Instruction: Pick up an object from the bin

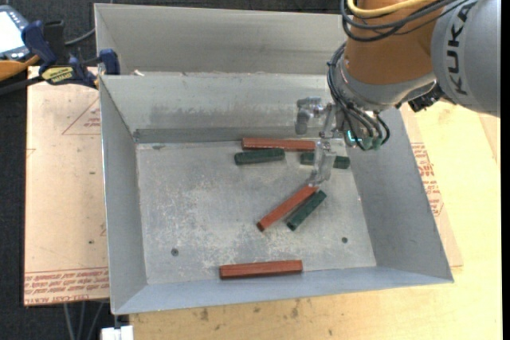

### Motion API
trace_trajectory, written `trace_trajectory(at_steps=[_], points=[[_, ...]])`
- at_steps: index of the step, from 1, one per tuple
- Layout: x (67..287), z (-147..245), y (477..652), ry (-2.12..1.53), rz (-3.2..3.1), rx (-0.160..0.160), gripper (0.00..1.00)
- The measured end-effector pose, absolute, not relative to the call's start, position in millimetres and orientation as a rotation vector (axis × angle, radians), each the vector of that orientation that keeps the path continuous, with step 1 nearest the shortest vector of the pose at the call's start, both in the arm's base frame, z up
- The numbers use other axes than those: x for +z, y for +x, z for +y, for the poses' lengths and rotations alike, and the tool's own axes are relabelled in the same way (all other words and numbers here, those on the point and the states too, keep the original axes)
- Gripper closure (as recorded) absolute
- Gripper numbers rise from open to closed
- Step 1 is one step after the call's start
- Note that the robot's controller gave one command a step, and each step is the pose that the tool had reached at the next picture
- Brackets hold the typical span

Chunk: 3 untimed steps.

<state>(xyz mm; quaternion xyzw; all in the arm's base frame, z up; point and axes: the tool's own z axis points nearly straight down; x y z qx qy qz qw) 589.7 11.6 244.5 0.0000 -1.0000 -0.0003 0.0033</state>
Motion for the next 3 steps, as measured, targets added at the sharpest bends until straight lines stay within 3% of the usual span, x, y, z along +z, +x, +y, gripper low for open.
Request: trace_trajectory(at_steps=[1,2,3], points=[[77.6,9.6,558.4,0.258,-3.123,-0.002,0.0],[82.3,9.6,561.1,0.257,-3.132,-0.002,1.0],[265.1,-1.4,614.7,0.184,-3.15,0.001,1.0]])
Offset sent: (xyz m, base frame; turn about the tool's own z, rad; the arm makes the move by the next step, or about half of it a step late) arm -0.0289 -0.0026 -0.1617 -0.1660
